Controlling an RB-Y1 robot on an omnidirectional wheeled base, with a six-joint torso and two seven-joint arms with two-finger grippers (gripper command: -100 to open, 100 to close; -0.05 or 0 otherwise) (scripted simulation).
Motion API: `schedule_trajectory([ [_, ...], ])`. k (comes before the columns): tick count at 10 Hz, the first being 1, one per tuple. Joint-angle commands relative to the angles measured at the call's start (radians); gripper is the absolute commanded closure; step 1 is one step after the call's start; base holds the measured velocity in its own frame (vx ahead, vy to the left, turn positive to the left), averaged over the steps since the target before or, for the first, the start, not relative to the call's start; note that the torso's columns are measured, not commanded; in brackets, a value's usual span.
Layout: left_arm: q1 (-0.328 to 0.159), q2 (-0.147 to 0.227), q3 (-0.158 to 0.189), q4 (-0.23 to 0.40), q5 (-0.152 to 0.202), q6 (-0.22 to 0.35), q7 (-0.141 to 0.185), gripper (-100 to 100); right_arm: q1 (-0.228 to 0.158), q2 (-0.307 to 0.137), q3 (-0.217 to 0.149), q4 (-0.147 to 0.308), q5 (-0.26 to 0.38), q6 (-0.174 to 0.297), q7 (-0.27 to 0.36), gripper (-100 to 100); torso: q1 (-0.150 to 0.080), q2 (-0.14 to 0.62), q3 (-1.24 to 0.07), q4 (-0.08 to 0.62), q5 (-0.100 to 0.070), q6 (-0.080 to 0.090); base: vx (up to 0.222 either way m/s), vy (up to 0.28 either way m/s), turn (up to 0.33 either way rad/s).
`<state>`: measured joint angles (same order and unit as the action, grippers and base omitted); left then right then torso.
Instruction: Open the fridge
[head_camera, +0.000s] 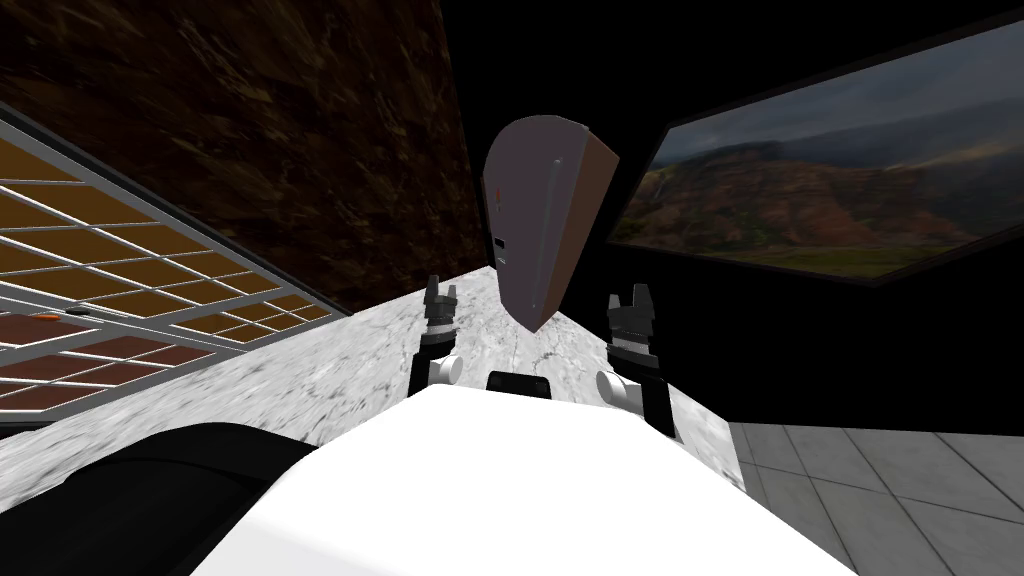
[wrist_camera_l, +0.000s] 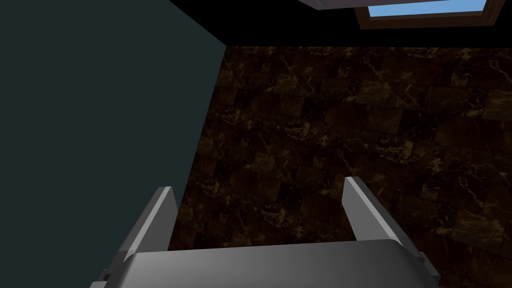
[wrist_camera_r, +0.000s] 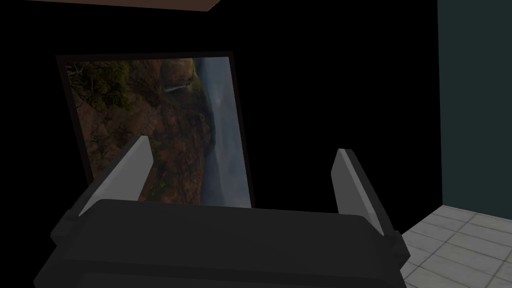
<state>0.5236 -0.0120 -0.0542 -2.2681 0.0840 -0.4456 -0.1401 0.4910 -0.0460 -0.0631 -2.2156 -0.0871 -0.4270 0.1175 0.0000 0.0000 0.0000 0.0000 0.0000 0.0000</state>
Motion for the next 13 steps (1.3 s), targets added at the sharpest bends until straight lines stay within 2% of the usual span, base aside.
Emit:
schedule_trajectory([
  [1, 0.000, 0.000, 0.000, 0.000, 0.000, 0.000, 0.000, 0, 0.000, 0.000, 0.000, 0.000, 0.000, 0.000, 0.000, 0, 0.000, 0.040, -0.082, 0.041, 0.000, 0.000, 0.000, 0.000, 0.000],
  [9, 0.000, 0.000, 0.000, 0.000, 0.000, 0.000, 0.000, 0, 0.000, 0.000, 0.000, 0.000, 0.000, 0.000, 0.000, 0, 0.000, 0.618, -1.234, 0.617, 0.000, 0.000, 0.000, 0.000, 0.000],
  [10, 0.000, 0.000, 0.000, 0.000, 0.000, 0.000, 0.000, 0, -0.010, -0.029, 0.007, 0.010, -0.018, -0.001, -0.034, -100, 0.000, 0.691, -1.382, 0.691, 0.000, 0.000, 0.026, -0.014, 0.080],
  [11, 0.000, 0.000, 0.000, 0.000, 0.000, 0.000, 0.000, 0, -0.016, -0.041, 0.012, 0.017, -0.030, -0.002, -0.057, -100, -0.001, 0.724, -1.452, 0.724, 0.000, 0.000, 0.038, -0.037, 0.109],
  [13, 0.000, 0.000, 0.000, 0.000, 0.000, 0.000, 0.000, 0, -0.032, -0.062, 0.025, 0.033, -0.062, -0.004, -0.114, -100, -0.001, 0.736, -1.476, 0.736, 0.000, 0.000, 0.037, -0.047, 0.094],
])
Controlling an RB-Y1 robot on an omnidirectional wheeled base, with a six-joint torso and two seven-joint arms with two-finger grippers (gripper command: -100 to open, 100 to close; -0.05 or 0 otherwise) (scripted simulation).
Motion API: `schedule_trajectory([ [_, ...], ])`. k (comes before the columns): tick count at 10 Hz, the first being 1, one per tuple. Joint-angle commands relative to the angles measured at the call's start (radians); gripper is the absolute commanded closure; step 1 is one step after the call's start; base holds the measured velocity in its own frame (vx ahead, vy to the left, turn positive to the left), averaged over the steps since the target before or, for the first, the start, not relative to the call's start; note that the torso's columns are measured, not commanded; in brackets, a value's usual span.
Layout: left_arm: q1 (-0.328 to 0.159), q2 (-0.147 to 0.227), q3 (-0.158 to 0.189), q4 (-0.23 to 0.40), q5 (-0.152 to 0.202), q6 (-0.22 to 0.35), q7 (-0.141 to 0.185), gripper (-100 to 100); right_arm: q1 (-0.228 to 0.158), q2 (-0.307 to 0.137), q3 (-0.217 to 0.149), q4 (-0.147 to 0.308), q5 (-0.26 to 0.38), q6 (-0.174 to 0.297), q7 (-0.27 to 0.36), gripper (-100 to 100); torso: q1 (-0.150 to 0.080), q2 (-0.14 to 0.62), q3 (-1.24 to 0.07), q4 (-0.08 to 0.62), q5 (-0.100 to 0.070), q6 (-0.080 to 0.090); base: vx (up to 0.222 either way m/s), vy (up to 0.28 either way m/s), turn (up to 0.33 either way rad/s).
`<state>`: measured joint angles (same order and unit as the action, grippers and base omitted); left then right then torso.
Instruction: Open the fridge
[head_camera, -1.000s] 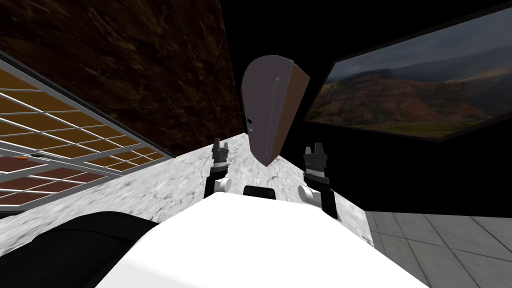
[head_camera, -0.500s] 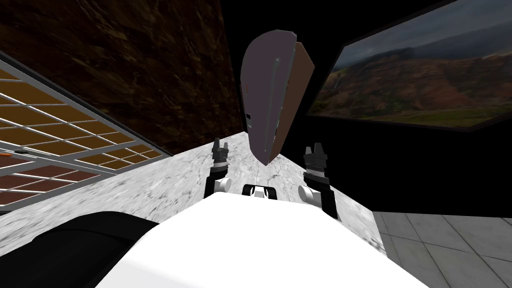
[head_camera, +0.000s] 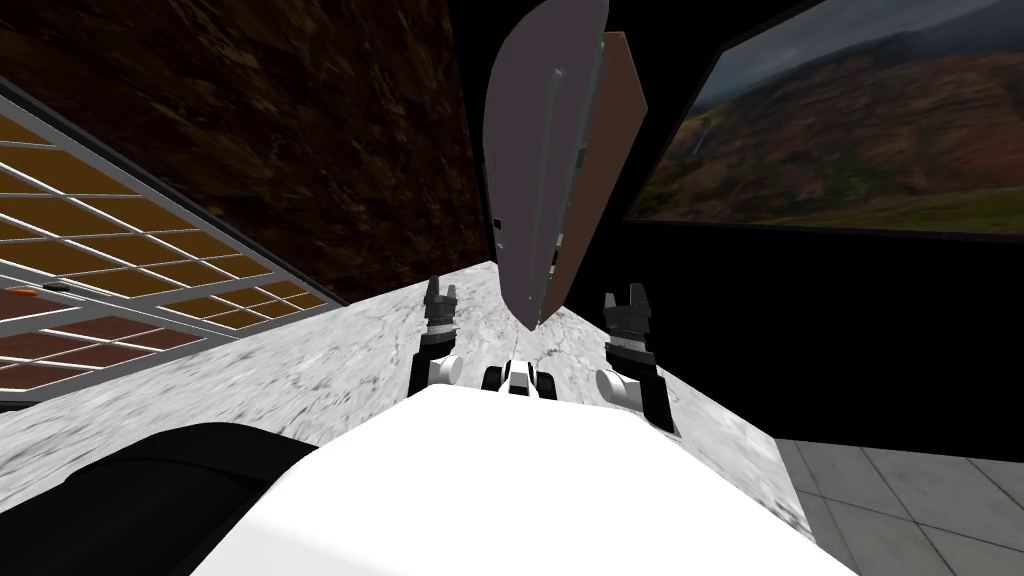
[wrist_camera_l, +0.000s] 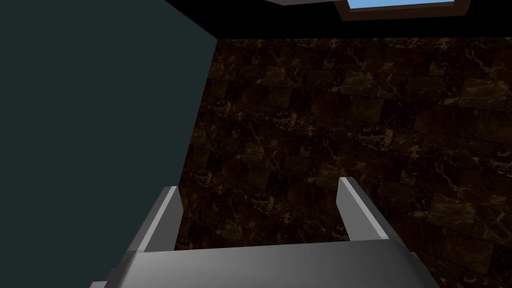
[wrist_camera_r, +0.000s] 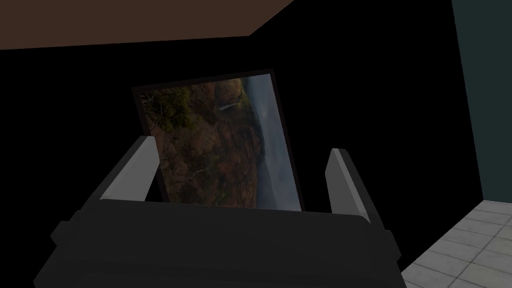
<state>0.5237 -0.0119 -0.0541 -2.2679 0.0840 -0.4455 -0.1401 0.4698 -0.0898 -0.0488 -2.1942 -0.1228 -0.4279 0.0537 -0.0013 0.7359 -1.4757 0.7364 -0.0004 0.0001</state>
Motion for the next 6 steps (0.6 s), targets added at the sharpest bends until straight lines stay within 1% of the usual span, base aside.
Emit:
schedule_trajectory([
  [1, 0.000, 0.000, 0.000, 0.000, 0.000, 0.000, 0.000, 0, -0.021, -0.026, 0.019, 0.020, -0.046, -0.004, -0.077, -100, 0.001, 0.001, 0.000, 0.001, 0.000, 0.000, 0.036, -0.056, 0.122],
  [2, 0.000, 0.000, 0.000, 0.000, 0.000, 0.000, 0.000, 0, -0.021, -0.026, 0.019, 0.020, -0.046, -0.004, -0.090, -100, 0.001, 0.002, 0.000, 0.002, 0.000, 0.000, 0.025, -0.038, 0.042],
  [3, 0.000, 0.000, 0.000, 0.000, 0.000, 0.000, 0.000, 0, -0.031, -0.033, 0.027, 0.030, -0.068, -0.006, -0.127, -100, 0.002, 0.003, 0.000, 0.002, 0.001, 0.000, 0.028, -0.030, 0.074],
  [4, 0.000, 0.000, 0.000, 0.000, 0.000, 0.000, 0.000, 0, -0.031, -0.033, 0.027, 0.030, -0.068, -0.006, -0.130, -100, 0.002, 0.003, 0.000, 0.002, 0.001, 0.000, 0.024, -0.022, 0.054],
  [5, 0.000, 0.000, 0.000, 0.000, 0.000, 0.000, 0.000, 0, -0.043, -0.039, 0.037, 0.040, -0.092, -0.008, -0.172, -100, 0.002, 0.003, 0.000, 0.002, 0.001, 0.000, 0.032, -0.028, 0.091],
  [6, 0.000, 0.000, 0.000, 0.000, 0.000, 0.000, 0.000, 0, -0.043, -0.039, 0.037, 0.040, -0.092, -0.008, -0.175, -100, 0.001, 0.002, 0.000, 0.002, 0.000, 0.000, 0.029, -0.028, 0.055],
])
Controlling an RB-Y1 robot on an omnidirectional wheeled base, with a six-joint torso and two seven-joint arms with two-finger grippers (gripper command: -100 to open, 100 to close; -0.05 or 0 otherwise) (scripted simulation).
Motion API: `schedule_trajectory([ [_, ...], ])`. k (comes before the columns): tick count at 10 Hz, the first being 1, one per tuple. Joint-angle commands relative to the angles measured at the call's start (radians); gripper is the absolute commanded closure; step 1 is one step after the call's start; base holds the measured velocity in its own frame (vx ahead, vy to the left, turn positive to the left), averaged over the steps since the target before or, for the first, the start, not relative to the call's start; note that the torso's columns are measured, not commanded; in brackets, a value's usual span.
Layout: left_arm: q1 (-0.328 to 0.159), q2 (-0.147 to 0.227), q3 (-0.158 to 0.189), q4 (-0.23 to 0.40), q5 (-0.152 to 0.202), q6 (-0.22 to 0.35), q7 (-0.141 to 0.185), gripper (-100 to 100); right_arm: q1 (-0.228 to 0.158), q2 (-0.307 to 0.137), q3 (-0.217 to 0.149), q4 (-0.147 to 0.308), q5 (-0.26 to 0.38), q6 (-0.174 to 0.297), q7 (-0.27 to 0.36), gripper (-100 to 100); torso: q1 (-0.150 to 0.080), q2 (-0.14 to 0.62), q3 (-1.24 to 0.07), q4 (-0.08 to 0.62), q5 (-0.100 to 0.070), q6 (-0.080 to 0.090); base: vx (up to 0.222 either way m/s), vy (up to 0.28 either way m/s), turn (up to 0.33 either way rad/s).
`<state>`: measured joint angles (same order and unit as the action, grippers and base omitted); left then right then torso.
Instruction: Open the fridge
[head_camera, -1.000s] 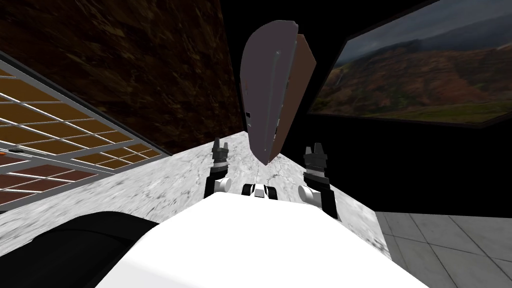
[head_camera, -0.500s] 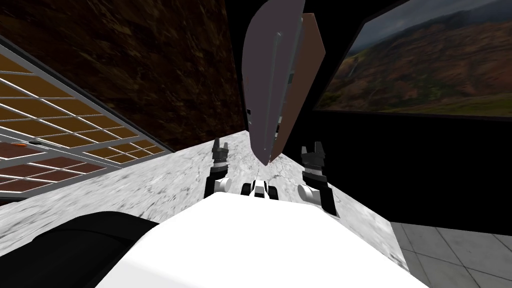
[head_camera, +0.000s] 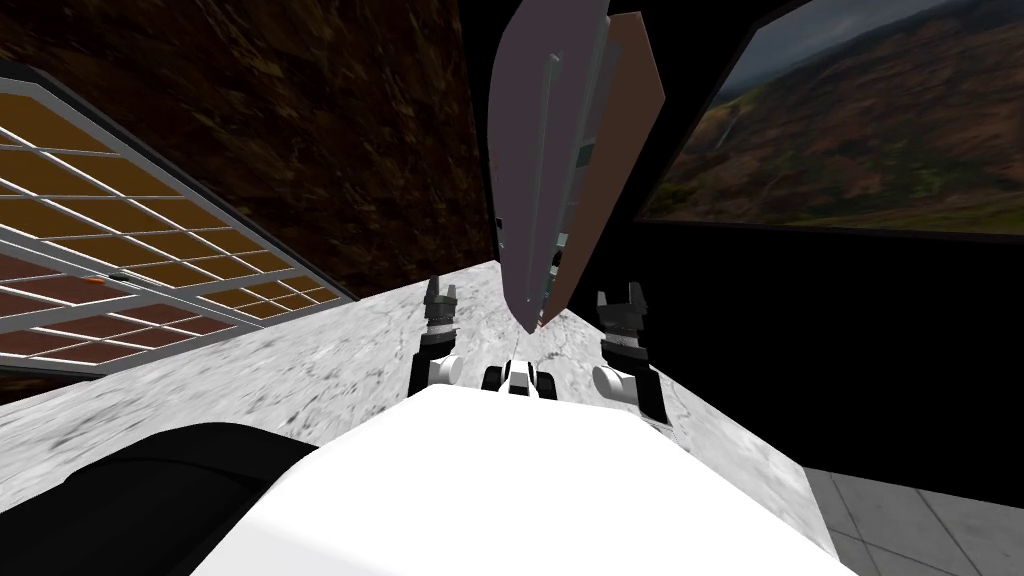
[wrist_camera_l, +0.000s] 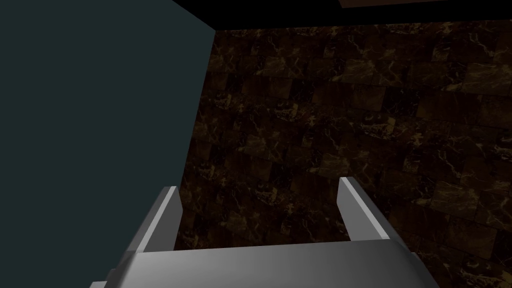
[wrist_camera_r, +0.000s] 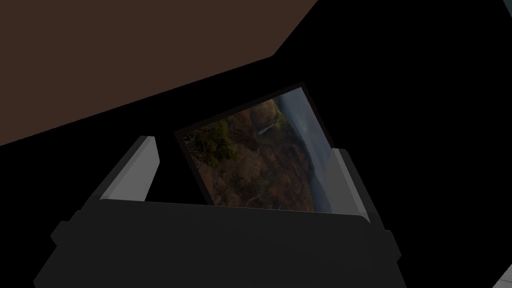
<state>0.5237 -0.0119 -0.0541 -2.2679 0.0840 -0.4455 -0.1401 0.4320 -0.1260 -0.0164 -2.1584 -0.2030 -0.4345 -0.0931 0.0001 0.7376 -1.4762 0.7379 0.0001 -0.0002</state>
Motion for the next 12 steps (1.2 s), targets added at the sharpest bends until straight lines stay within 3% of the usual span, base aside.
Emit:
schedule_trajectory([
  [1, 0.000, 0.000, 0.000, 0.000, 0.000, 0.000, 0.000, 0, -0.018, -0.008, 0.015, 0.015, -0.038, -0.003, -0.069, -100, 0.000, 0.000, 0.000, 0.000, 0.000, 0.000, 0.030, -0.041, 0.103],
  [4, 0.000, 0.000, 0.000, 0.000, 0.000, 0.000, 0.000, 0, -0.031, -0.013, 0.026, 0.025, -0.065, -0.005, -0.127, -100, 0.000, 0.000, 0.000, 0.000, 0.000, 0.000, 0.029, -0.039, 0.084],
  [12, 0.000, 0.000, 0.000, 0.000, 0.000, 0.000, 0.000, 0, -0.089, -0.029, 0.074, 0.073, -0.188, -0.016, -0.354, -100, 0.000, 0.000, 0.000, 0.000, 0.000, 0.000, 0.033, -0.047, 0.097],
])
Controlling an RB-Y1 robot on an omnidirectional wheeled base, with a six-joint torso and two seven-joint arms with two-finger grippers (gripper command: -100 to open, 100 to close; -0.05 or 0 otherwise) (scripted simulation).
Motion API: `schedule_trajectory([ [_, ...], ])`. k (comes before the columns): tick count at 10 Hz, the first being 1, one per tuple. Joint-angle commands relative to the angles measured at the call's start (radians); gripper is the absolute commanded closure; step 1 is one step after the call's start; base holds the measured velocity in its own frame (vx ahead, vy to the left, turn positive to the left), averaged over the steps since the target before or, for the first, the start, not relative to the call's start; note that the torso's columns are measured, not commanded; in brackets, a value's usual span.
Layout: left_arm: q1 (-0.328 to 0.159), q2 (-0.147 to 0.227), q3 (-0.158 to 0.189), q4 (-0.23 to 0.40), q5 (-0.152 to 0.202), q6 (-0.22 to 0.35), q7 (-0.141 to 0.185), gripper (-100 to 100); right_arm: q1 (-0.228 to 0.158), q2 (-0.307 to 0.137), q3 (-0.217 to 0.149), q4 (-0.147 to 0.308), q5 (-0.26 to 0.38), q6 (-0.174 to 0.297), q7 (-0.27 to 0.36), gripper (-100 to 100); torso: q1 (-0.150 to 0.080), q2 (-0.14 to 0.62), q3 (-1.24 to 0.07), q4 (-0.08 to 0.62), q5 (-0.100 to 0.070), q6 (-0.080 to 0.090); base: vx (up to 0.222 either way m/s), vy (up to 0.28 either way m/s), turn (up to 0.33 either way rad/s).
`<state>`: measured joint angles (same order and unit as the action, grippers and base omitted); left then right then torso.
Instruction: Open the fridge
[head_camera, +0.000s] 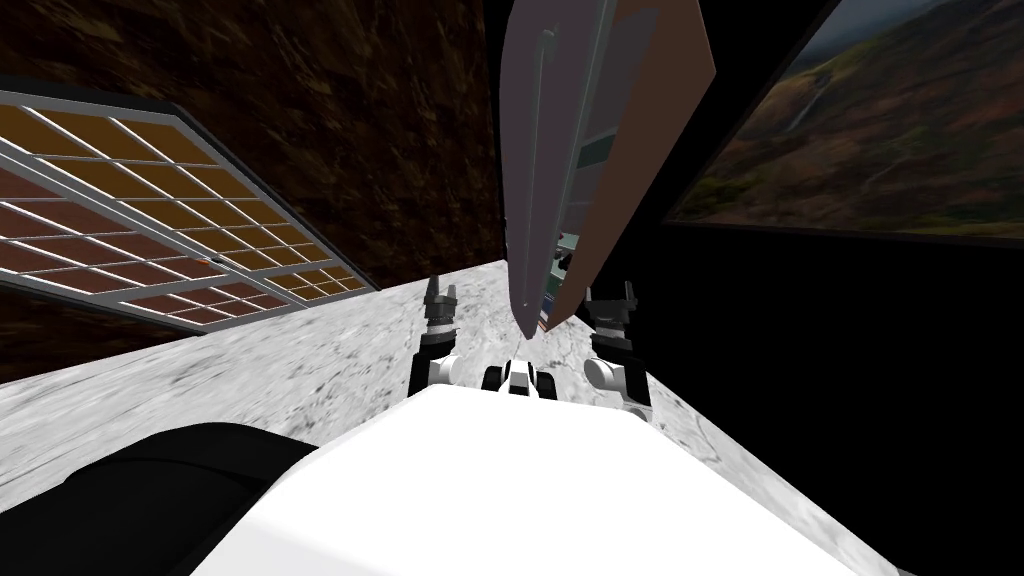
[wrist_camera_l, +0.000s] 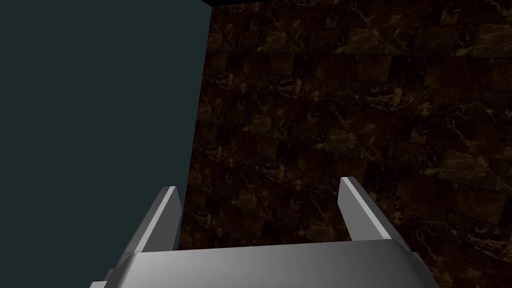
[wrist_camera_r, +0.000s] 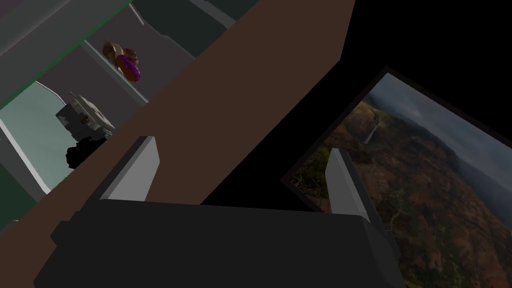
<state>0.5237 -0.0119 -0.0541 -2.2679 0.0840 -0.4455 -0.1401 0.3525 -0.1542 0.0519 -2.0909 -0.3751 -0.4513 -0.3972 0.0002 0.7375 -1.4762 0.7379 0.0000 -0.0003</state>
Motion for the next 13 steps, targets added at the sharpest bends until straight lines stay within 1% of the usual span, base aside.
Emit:
schedule_trajectory([
  [1, 0.000, 0.000, 0.000, 0.000, 0.000, 0.000, 0.000, 0, -0.026, -0.005, 0.019, 0.018, -0.050, -0.002, -0.079, -100, 0.001, 0.001, 0.000, 0.000, 0.000, 0.001, 0.028, -0.050, 0.109],
  [2, 0.000, 0.000, 0.000, 0.000, 0.000, 0.000, 0.000, 0, -0.026, -0.005, 0.019, 0.018, -0.050, -0.002, -0.108, -100, 0.000, 0.001, 0.000, 0.000, 0.000, 0.000, 0.020, -0.046, 0.079],
  [3, 0.000, 0.000, 0.000, 0.000, 0.000, 0.000, 0.000, 0, -0.042, -0.008, 0.032, 0.033, -0.084, -0.004, -0.136, -100, 0.000, 0.001, 0.001, 0.000, 0.000, 0.001, 0.030, -0.052, 0.160],
  [4, 0.000, 0.000, 0.000, 0.000, 0.000, 0.000, 0.000, 0, -0.042, -0.008, 0.032, 0.033, -0.084, -0.004, -0.164, -100, 0.000, 0.000, 0.000, 0.000, 0.000, 0.000, 0.031, -0.054, 0.068],
  [5, 0.000, 0.000, 0.000, 0.000, 0.000, 0.000, 0.000, 0, -0.042, -0.008, 0.032, 0.033, -0.084, -0.004, -0.175, -100, 0.000, 0.000, 0.000, 0.000, 0.000, 0.001, 0.017, -0.026, -0.015],
  [6, 0.000, 0.000, 0.000, 0.000, 0.000, 0.000, 0.000, 0, -0.059, -0.012, 0.046, 0.048, -0.118, -0.007, -0.213, -100, 0.001, 0.001, 0.000, 0.000, 0.000, 0.001, 0.033, -0.035, 0.129],
  [7, 0.000, 0.000, 0.000, 0.000, 0.000, 0.000, 0.000, 0, -0.059, -0.012, 0.046, 0.048, -0.118, -0.007, -0.239, -100, 0.000, 0.000, 0.000, 0.000, 0.000, 0.000, 0.028, -0.042, 0.097],
  [8, 0.000, 0.000, 0.000, 0.000, 0.000, 0.000, 0.000, 0, -0.077, -0.015, 0.060, 0.064, -0.153, -0.009, -0.268, -100, 0.000, 0.000, 0.000, 0.000, 0.000, 0.001, 0.025, -0.054, 0.164],
  [9, 0.000, 0.000, 0.000, 0.000, 0.000, 0.000, 0.000, 0, -0.077, -0.015, 0.060, 0.064, -0.153, -0.009, -0.295, -100, -0.001, 0.000, 0.000, 0.000, 0.000, 0.000, 0.020, -0.058, 0.070],
  [10, 0.000, 0.000, 0.000, 0.000, 0.000, 0.000, 0.000, 0, -0.077, -0.015, 0.060, 0.064, -0.153, -0.009, -0.304, -100, -0.001, 0.001, 0.000, 0.000, 0.000, 0.001, 0.012, -0.031, -0.020],
  [11, 0.000, 0.000, 0.000, 0.000, 0.000, 0.000, 0.000, 0, -0.094, -0.018, 0.074, 0.082, -0.188, -0.011, -0.343, -100, 0.001, 0.001, 0.001, 0.000, 0.000, 0.001, 0.030, -0.040, 0.119],
  [12, 0.000, 0.000, 0.000, 0.000, 0.000, 0.000, 0.000, 0, -0.094, -0.018, 0.074, 0.082, -0.188, -0.011, -0.369, -100, 0.000, 0.000, 0.000, 0.000, 0.000, 0.000, 0.025, -0.046, 0.108],
  [13, 0.000, 0.000, 0.000, 0.000, 0.000, 0.000, 0.000, 0, -0.113, -0.022, 0.088, 0.102, -0.224, -0.013, -0.399, -100, 0.000, 0.000, 0.000, 0.000, 0.000, 0.000, 0.023, -0.061, 0.142],
])
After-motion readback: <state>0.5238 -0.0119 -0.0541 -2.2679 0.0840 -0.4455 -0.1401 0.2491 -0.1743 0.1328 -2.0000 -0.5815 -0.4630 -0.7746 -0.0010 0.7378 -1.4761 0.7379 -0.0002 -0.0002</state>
